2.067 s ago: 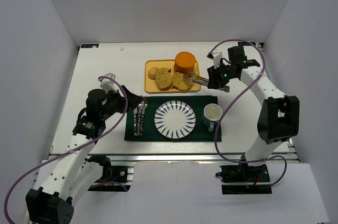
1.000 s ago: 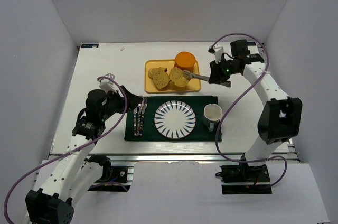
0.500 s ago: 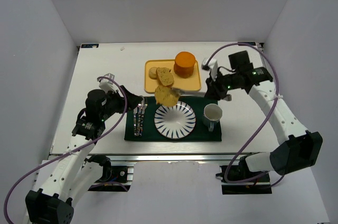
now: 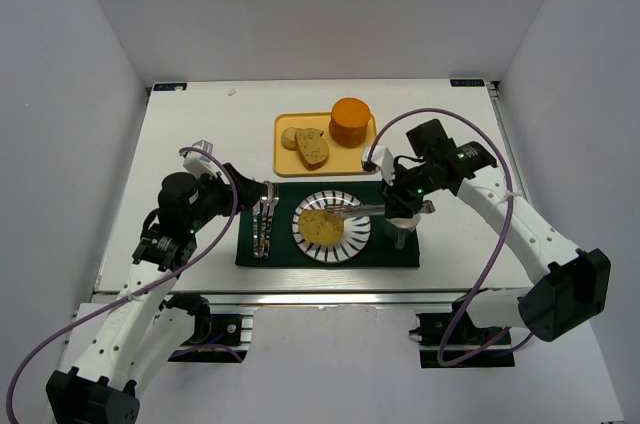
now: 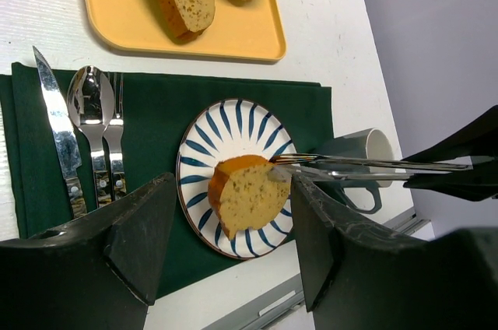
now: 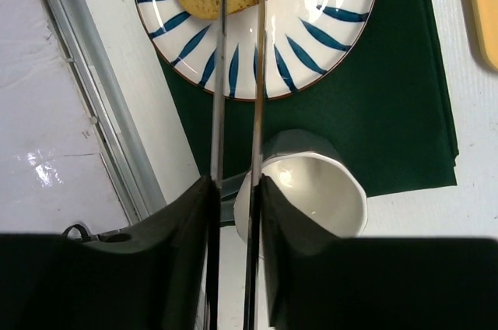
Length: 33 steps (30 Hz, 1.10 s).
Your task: Place the bread
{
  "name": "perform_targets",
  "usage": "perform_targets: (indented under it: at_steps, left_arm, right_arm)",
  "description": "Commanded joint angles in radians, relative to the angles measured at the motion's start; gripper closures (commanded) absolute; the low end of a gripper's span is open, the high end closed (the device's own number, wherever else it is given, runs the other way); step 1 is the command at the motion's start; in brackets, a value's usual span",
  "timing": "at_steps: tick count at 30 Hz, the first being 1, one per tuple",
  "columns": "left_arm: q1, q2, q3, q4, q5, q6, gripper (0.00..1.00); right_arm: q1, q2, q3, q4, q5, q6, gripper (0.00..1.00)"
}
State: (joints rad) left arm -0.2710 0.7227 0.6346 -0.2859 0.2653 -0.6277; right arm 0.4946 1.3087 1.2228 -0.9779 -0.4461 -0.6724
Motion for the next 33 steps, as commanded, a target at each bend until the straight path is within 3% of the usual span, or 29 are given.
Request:
perform_targets:
  at_steps: [1, 5, 10, 16, 18, 21, 26, 33]
  left_arm:
    - [0.003, -0.017, 0.030, -0.007, -0.017, 0.013, 0.30]
    - [0.003, -0.017, 0.034, -0.009, -0.018, 0.013, 0.30]
    - [0.003, -0.013, 0.036, -0.006, -0.018, 0.014, 0.30]
    - [0.003, -0.008, 0.042, -0.001, -0.017, 0.016, 0.30]
    - [0.003, -0.008, 0.043, -0.001, -0.015, 0.016, 0.30]
    - [0.003, -0.009, 0.043, 0.001, -0.014, 0.016, 0.30]
    - [0.003, -0.011, 0.031, 0.017, 0.000, 0.014, 0.30]
    - [0.001, 0.014, 0.022, 0.050, 0.020, 0.011, 0.30]
  right_arm:
    - [0.007, -0.009, 0.001, 0.007, 0.017, -0.015, 0.63]
    - [0.007, -0.008, 0.003, 0.019, 0.026, -0.007, 0.45]
    - [0.007, -0.023, 0.014, 0.036, 0.012, 0.014, 0.44]
    - [-0.059, -0.035, 0.092, 0.111, -0.011, 0.136, 0.52]
    - [-0.137, -0.032, 0.110, 0.183, -0.037, 0.196, 0.62]
    - [-0.287, -0.014, 0.100, 0.287, -0.033, 0.318, 0.85]
    - [-0.558, 0.003, -0.053, 0.538, 0.115, 0.483, 0.81]
    - [-0.596, 0.011, -0.392, 0.912, 0.368, 0.548, 0.73]
